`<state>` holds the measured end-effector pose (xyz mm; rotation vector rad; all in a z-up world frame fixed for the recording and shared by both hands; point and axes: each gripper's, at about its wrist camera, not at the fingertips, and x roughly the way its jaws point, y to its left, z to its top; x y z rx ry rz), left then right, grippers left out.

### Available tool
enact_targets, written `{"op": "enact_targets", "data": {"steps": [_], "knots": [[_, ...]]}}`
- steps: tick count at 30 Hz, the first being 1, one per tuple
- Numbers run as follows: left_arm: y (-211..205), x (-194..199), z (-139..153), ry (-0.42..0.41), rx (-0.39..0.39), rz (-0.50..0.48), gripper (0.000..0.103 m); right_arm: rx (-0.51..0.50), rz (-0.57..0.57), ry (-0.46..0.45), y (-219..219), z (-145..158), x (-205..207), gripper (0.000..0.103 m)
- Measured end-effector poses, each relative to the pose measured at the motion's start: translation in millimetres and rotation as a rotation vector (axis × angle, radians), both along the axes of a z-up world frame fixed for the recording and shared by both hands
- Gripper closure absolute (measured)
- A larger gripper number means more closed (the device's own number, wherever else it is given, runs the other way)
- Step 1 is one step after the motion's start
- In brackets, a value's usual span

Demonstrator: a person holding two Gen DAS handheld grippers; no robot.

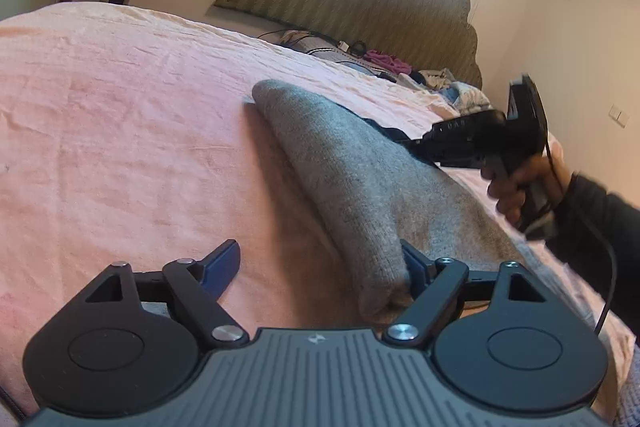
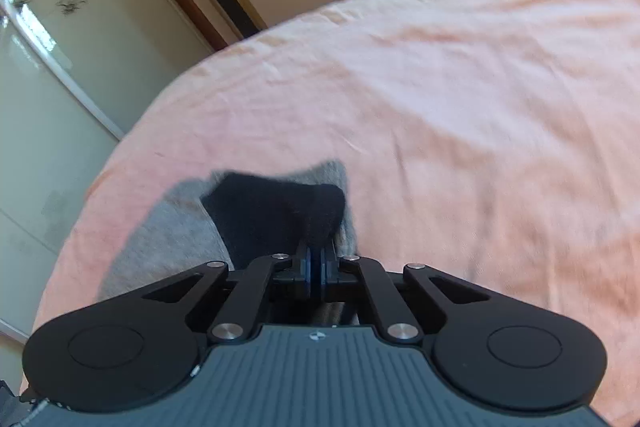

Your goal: Fold small clothes

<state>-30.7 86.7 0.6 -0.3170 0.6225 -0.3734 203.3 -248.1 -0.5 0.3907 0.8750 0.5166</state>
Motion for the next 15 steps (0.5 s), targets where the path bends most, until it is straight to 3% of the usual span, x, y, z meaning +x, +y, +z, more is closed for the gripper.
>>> {"op": "enact_targets", "data": {"steps": [2,4,7,8,11,13,14,15], "knots": [[3,0,2,-0.001,-0.01,0.01,0.02,0.01,0.012,-0.014,3,9,-8,0.093],[5,-2,9,-0.028,-0.014,0.033,0.02,-0.022,-0.038,-0.048,6,26,-17,0.073],[-3,2,33,-0.148,0.022,0.024,0.02,0.03,-0.029,-0.14,15,52,-32,0.061],[-13,8,42,-0.19,0.062,-0.002,0.02,0.043,0.003,-0.152,23,56,-34,0.06],[-64,46,61,-0.271,0.299,-0.136,0.02,0.053,0.062,-0.144,54,59,-22,0.037],[-85,88,54,-0.209,0.412,-0.199,0.02,0.001,0.045,-0.076,66,42,-4,0.03],[-89,112,44,-0.11,0.439,-0.21,0.02,-0.07,0.016,-0.005,67,25,6,0.033],[-86,131,32,-0.011,0.413,-0.207,0.015,-0.068,0.006,-0.032,61,15,6,0.05]]}}
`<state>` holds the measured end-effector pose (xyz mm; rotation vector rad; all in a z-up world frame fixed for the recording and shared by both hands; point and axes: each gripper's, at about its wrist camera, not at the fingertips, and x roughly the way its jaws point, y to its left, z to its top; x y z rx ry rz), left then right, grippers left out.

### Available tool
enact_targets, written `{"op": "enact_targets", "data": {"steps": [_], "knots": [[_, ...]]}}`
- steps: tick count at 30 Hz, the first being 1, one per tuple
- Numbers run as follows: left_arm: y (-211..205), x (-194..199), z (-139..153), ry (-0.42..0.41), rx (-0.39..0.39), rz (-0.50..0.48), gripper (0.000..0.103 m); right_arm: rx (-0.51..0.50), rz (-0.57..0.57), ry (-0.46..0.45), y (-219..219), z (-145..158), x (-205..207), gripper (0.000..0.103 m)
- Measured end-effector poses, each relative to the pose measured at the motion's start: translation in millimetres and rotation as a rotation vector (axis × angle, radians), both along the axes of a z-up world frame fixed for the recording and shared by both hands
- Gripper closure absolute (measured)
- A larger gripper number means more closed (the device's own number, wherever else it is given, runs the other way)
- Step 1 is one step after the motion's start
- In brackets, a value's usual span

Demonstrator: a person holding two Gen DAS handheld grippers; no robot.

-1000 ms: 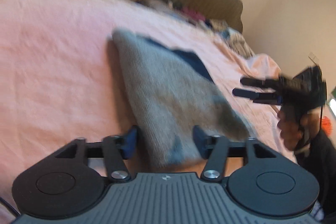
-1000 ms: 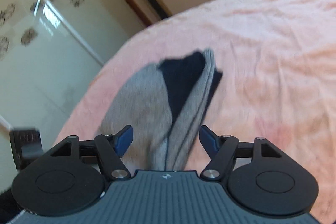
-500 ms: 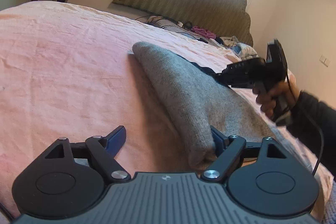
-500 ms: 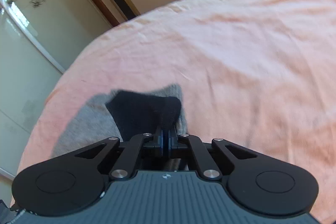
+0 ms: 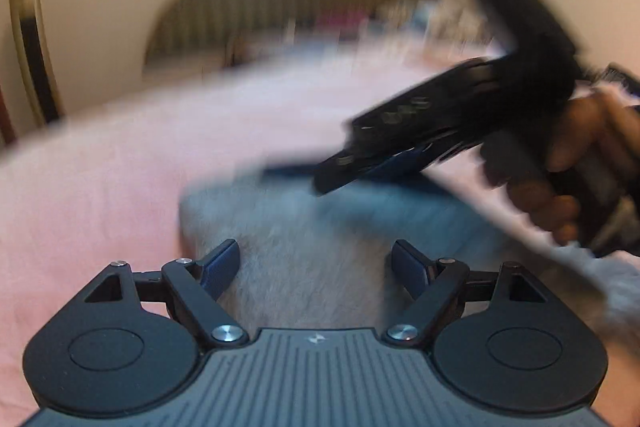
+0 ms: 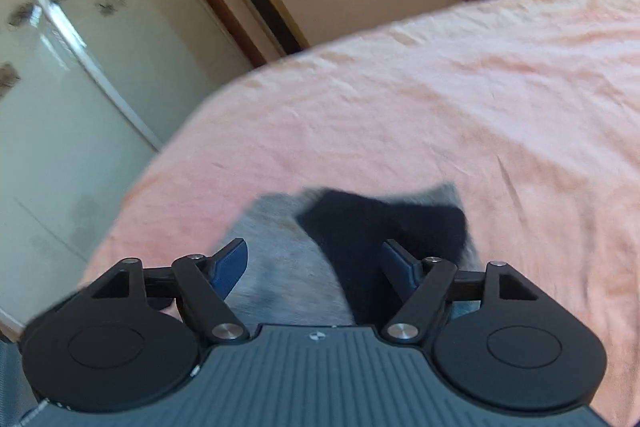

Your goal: Fold small clothes

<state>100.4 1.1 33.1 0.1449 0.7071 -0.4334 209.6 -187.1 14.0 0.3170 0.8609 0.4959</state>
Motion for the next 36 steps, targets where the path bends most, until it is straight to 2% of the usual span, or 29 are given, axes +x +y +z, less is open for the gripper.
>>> {"op": "enact_targets", "data": {"steps": [1,3,5,6,7,9,10,11,12,13,14,15,17,19,20,21,22,23,25,27,29,30,31,33,35,36], "knots": [[6,3,-3,-0.006,-0.049,-0.002,0.014,0.044,0.003,-0.007,-11,-6,-1,0.055],[3,-3,-7,-0.03,-0.011,-0.045,0.014,0.12,-0.03,0.054,-26,-10,2,0.065],[2,-6,-10,-0.049,-0.002,-0.05,0.014,0.068,-0.042,0.076,-20,2,2,0.069],[3,-4,-10,-0.052,-0.013,-0.042,0.014,0.049,-0.049,0.065,-13,13,1,0.064],[2,-5,-11,-0.06,-0.017,-0.034,0.014,0.066,-0.011,0.027,-5,24,-2,0.064],[-3,-10,-13,-0.086,0.001,-0.027,0.014,0.157,0.12,0.019,21,39,-3,0.06],[-6,-12,-14,-0.095,0.013,-0.029,0.014,0.182,0.196,0.046,40,43,1,0.051],[-7,-14,-13,-0.099,0.022,-0.03,0.014,0.171,0.264,0.073,59,42,5,0.045],[-8,-14,-13,-0.1,0.024,-0.03,0.014,0.142,0.314,0.107,77,37,12,0.032],[-7,-13,-14,-0.105,0.027,-0.033,0.014,0.093,0.341,0.167,96,26,21,0.026],[-8,-14,-15,-0.113,0.028,-0.034,0.014,0.041,0.338,0.207,108,13,30,0.027],[-8,-14,-17,-0.123,0.027,-0.029,0.014,0.026,0.329,0.169,111,7,36,0.036],[-9,-17,-20,-0.141,0.026,-0.021,0.014,0.094,0.257,0.211,104,-1,57,0.048],[-10,-19,-21,-0.15,0.025,-0.011,0.014,0.082,0.186,0.266,95,-6,68,0.09],[-9,-21,-20,-0.154,0.024,-0.005,0.014,0.093,0.183,0.271,90,-6,66,0.09],[-7,-26,-18,-0.157,0.014,0.002,0.014,0.104,0.16,0.265,83,-1,59,0.086],[-4,-32,-15,-0.155,-0.008,0.008,0.014,0.129,0.133,0.24,71,5,46,0.073],[4,-43,-11,-0.155,-0.048,0.009,0.014,0.167,0.127,0.206,58,13,29,0.065],[18,-64,-6,-0.152,-0.137,-0.019,0.013,0.233,0.143,0.14,30,24,-4,0.033],[23,-78,-9,-0.13,-0.149,-0.052,0.013,0.199,0.11,0.124,7,25,-29,0.031],[18,-80,-20,-0.103,-0.076,-0.064,0.013,0.172,0.075,0.138,-19,7,-43,0.045],[16,-78,-29,-0.073,-0.027,-0.063,0.013,0.195,0.051,0.124,-33,-2,-48,0.074],[17,-75,-32,-0.045,-0.039,-0.052,0.013,0.192,0.009,0.158,-43,-10,-48,0.103],[26,-76,-23,-0.042,-0.085,-0.012,0.014,0.241,-0.024,0.199,-60,-7,-56,0.103],[31,-94,-15,-0.097,-0.084,0.015,0.014,0.232,-0.022,0.137,-71,14,-86,0.079],[32,-108,-11,-0.131,-0.074,0.017,0.014,0.235,-0.01,0.107,-76,23,-101,0.054]]}}
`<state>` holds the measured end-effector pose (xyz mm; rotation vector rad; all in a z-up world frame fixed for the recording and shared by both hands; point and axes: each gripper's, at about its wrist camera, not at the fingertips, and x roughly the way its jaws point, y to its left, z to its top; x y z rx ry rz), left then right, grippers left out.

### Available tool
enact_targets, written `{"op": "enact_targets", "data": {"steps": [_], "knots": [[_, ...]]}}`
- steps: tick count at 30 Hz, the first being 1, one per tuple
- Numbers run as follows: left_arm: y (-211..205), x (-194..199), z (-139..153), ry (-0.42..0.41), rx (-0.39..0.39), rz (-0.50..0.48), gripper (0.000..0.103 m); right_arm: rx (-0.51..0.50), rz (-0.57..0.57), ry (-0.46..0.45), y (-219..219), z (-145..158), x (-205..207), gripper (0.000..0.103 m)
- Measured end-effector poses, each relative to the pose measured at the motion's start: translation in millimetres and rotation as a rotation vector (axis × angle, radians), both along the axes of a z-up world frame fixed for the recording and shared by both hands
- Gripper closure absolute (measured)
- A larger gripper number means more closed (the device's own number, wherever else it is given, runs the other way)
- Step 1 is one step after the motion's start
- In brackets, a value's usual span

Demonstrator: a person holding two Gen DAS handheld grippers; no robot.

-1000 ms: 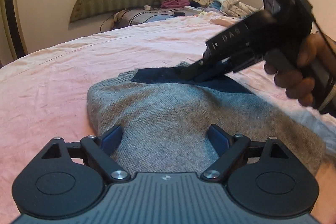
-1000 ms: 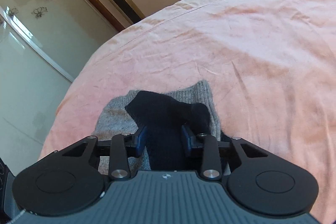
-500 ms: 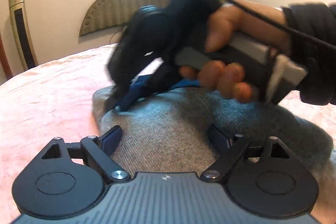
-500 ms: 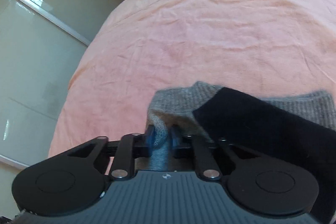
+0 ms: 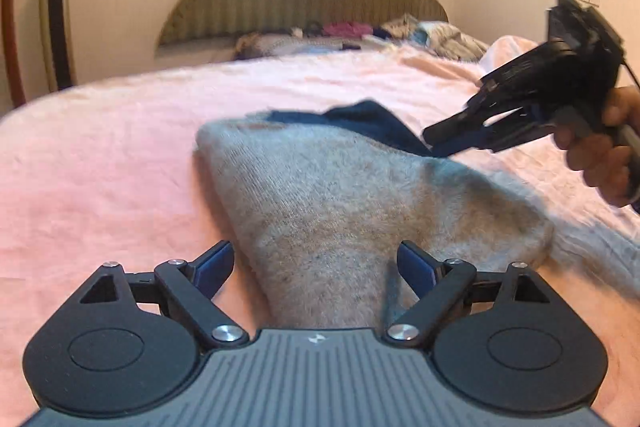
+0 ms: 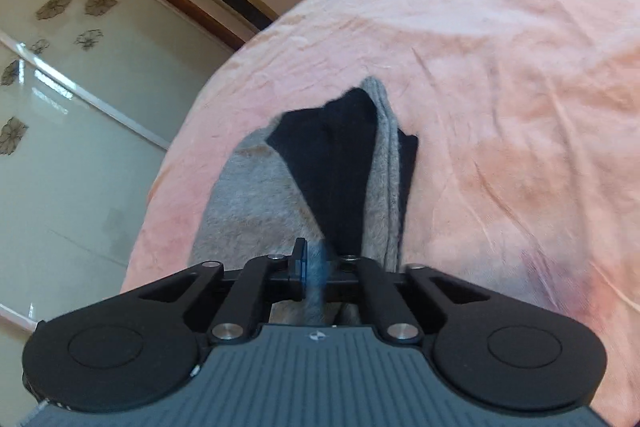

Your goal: Fold small clothes

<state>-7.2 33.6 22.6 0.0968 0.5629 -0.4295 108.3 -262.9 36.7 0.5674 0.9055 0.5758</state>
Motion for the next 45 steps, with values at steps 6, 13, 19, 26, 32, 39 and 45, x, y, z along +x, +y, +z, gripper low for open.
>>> {"op": "enact_targets", "data": {"steps": [6,13,19,26,32,39,45], "knots": [[-7,-52,-2,-0.116,0.156,-0.008,0.014,0.009,0.075,-0.036,-14,10,-64,0.044],[-11,-50,-7,-0.073,0.194,0.046,0.019,-0.224,0.131,-0.07,10,6,-78,0.05],[-15,-47,-9,-0.067,0.192,0.042,0.077,-0.269,0.178,-0.092,23,2,-86,0.084],[-5,-58,-9,-0.071,0.219,0.023,0.088,-0.298,0.187,-0.051,14,-11,-94,0.089],[1,-62,-6,-0.058,0.193,0.029,0.086,-0.169,0.146,-0.115,-3,14,-77,0.069],[0,-57,-12,-0.032,0.18,0.076,0.074,-0.134,0.052,-0.083,9,23,23,0.042],[15,-55,-11,-0.003,0.117,0.122,0.047,-0.24,0.059,-0.026,29,-19,72,0.083]]}}
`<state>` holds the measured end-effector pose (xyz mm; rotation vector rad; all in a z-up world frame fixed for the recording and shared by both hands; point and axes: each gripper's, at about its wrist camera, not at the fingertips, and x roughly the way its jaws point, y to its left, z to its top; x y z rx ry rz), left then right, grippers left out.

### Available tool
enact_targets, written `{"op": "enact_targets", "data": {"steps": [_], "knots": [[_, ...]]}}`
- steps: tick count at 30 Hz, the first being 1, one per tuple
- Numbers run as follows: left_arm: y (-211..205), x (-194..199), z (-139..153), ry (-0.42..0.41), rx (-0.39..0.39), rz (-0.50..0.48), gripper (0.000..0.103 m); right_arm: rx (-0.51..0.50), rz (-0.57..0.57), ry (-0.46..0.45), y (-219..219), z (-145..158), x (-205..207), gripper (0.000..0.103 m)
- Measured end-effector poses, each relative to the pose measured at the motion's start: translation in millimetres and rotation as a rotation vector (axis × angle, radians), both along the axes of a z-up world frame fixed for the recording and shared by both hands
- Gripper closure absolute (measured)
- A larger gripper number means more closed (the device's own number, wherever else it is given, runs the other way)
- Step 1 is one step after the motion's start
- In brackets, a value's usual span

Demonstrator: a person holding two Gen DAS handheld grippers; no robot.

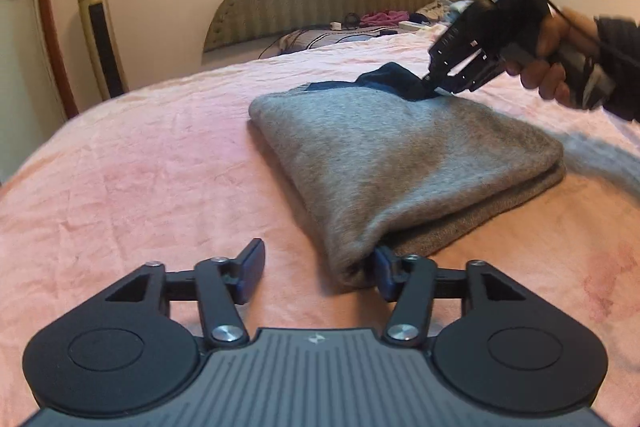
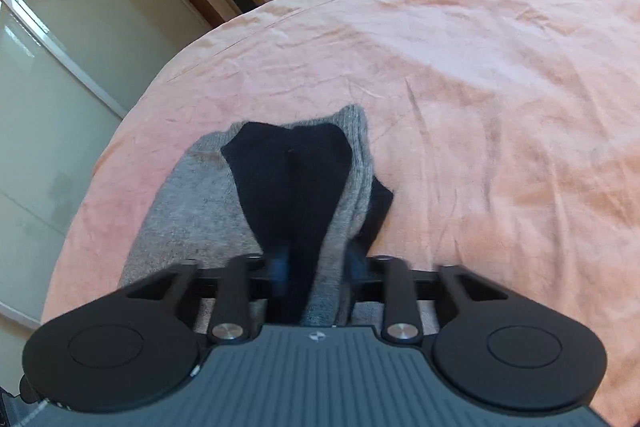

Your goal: Fold small clothes

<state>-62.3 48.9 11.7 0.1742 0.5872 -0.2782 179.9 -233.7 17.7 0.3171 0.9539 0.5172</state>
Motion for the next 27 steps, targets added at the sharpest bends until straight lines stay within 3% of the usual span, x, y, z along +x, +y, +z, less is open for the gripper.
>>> {"op": "enact_targets", "data": {"steps": [3,5,6,7,9,11,13,18,21,23,24,26,27], "knots": [[25,1,4,0.051,-0.153,0.011,0.046,0.1,-0.058,0.02,-28,-11,1,0.086],[40,5,7,0.103,-0.267,0.034,0.041,0.114,-0.056,-0.022,-32,-5,-19,0.077],[46,9,9,0.133,-0.323,0.046,0.038,0.128,-0.062,-0.014,-34,-3,-28,0.065],[52,14,9,0.158,-0.377,0.055,0.037,0.16,-0.061,0.01,-38,-2,-36,0.043],[63,27,7,0.228,-0.527,0.066,0.037,0.262,-0.049,0.031,-49,-3,-55,0.019],[71,42,1,0.313,-0.671,0.069,0.037,0.359,-0.005,0.114,-56,-11,-72,0.02],[71,57,-9,0.39,-0.779,0.053,0.037,0.37,0.048,0.185,-49,-23,-84,0.022],[70,74,-28,0.536,-1.009,-0.019,0.036,0.348,0.13,0.174,-25,-24,-103,0.023],[65,66,-24,0.547,-1.038,-0.083,0.032,0.372,0.126,0.191,-25,-23,-100,0.023],[66,62,-23,0.534,-1.022,-0.052,0.029,0.372,0.128,0.188,-26,-23,-100,0.024],[66,63,-23,0.532,-1.004,-0.021,0.029,0.356,0.124,0.18,-25,-23,-101,0.029],[62,72,-26,0.539,-0.942,0.039,0.034,0.275,0.103,0.155,-19,-22,-98,0.053],[56,78,-24,0.53,-0.897,0.044,0.042,0.213,0.104,0.143,-13,-21,-96,0.079]]}}
